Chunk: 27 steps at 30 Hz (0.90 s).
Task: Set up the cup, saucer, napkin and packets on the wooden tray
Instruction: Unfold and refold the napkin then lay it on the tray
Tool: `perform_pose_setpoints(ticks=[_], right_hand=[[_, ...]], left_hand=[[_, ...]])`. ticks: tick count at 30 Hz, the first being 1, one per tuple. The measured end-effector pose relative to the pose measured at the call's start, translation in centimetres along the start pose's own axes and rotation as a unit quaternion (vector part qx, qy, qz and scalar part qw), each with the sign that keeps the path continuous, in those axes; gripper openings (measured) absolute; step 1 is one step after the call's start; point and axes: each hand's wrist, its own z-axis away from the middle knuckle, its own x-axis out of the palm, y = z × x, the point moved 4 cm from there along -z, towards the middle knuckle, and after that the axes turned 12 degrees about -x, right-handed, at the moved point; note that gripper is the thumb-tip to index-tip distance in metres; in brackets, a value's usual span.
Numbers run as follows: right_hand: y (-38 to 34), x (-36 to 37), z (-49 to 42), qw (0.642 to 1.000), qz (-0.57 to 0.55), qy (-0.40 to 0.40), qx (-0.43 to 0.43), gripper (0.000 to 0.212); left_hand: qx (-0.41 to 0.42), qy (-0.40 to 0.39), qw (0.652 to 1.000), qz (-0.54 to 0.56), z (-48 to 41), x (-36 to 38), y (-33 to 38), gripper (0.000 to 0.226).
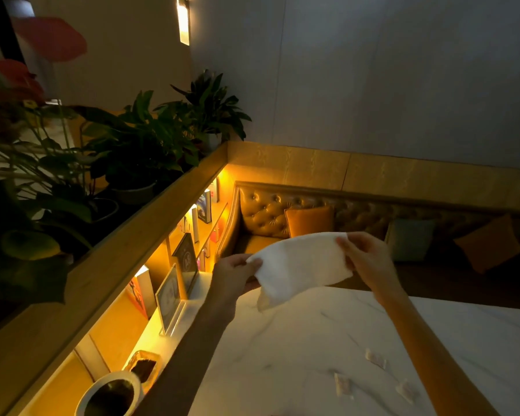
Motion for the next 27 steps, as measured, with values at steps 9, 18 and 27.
perform_pose_setpoints(ticks=[9,18,27], right_hand=[[-6.8,6.4,8.8,0.990,0.015,0.089,-0.113,0.032],[-8.7,6.0,11.0,0.972,0.053,0.140,-0.179,0.057],[-7.8,5.8,12.0,0.984,0.028,0.127,-0.123,0.030]], left_hand=[[0.170,0.065,0.977,-0.107,6.1,4.8,0.3,0.022],[0.109,-0.041,0.992,-0.044,7.2,4.7,-0.5,0.018],[0.111,-0.090,0.987,-0.079,7.4,4.4,-0.5,0.025]])
